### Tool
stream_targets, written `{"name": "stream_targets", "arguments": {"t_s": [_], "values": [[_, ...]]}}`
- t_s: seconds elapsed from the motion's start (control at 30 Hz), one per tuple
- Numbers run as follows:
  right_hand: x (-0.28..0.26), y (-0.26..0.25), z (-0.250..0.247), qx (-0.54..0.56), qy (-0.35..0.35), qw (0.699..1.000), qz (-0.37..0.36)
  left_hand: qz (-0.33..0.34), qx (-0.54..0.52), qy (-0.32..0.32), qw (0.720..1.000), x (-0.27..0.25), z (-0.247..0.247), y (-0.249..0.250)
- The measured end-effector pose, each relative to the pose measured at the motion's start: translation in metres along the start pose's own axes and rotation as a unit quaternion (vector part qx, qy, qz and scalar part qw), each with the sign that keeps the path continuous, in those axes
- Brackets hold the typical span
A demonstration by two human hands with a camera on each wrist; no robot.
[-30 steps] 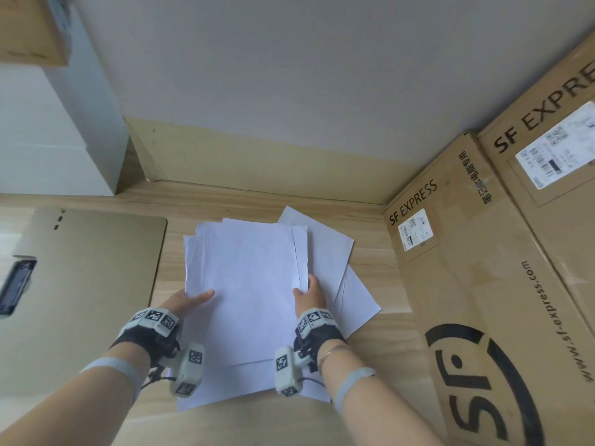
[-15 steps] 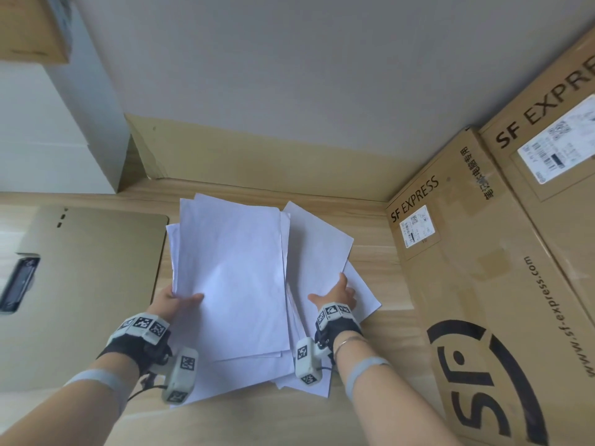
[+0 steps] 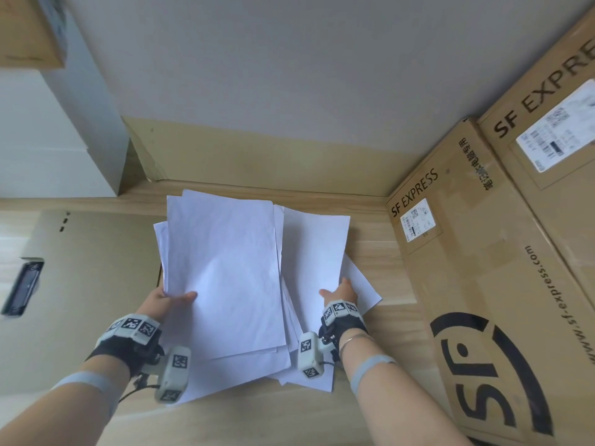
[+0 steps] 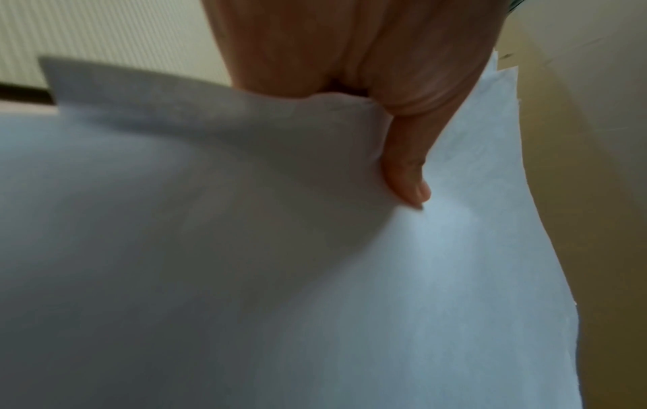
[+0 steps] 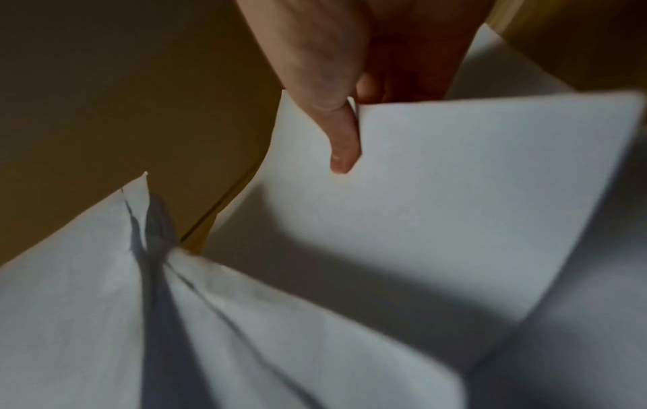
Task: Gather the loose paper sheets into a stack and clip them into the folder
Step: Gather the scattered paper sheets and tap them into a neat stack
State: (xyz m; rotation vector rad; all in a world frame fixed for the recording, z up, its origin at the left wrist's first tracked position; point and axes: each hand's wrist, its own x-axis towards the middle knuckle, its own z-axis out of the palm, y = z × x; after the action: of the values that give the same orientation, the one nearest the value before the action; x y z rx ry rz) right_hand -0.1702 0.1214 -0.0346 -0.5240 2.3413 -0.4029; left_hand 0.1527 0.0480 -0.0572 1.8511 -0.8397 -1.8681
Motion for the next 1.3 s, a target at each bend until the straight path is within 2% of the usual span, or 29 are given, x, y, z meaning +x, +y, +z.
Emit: {"name": "stream_targets", "arguments": {"t_s": [0.13,0.27,0.4,0.57,0.67,0.77,0.87,1.07,1.17,1.3], "values": [[-0.008,0.014,-0.006,-0.131,-0.024,0.991,-0.004,0.007,-0.011,-0.016,1.0,-0.008,0.001,0.007],[-0.019,0.027,0.006,-0.176,-0.001,0.984,0.02,0.019,-0.015,-0.026,0.999,-0.013,0.002,0.011],[-0.024,0.027,0.015,-0.159,-0.004,0.987,0.032,0.004,0.001,-0.024,1.0,-0.015,0.0,0.011],[-0.019,0.026,0.014,-0.113,-0.032,0.993,0.004,-0.015,0.007,-0.018,1.0,-0.015,0.001,0.004],[-0.02,0.029,0.008,-0.005,0.007,1.0,-0.008,-0.018,0.009,-0.016,1.0,-0.016,0.003,0.002],[-0.015,0.025,-0.015,0.057,0.048,0.997,-0.019,-0.021,0.019,-0.018,0.999,-0.017,0.006,0.002],[-0.005,0.019,-0.052,0.049,0.077,0.993,-0.072,-0.035,0.034,-0.018,0.999,-0.015,0.01,0.002],[0.019,0.007,-0.109,0.099,0.117,0.98,-0.127,-0.035,0.07,0.034,0.996,-0.011,0.017,-0.001],[0.021,-0.005,-0.095,0.086,0.083,0.981,-0.152,-0.043,0.065,0.033,0.996,-0.008,0.016,-0.001],[0.001,-0.02,-0.034,0.024,-0.005,0.982,-0.187,-0.048,0.037,0.017,0.998,-0.007,0.015,-0.001]]}}
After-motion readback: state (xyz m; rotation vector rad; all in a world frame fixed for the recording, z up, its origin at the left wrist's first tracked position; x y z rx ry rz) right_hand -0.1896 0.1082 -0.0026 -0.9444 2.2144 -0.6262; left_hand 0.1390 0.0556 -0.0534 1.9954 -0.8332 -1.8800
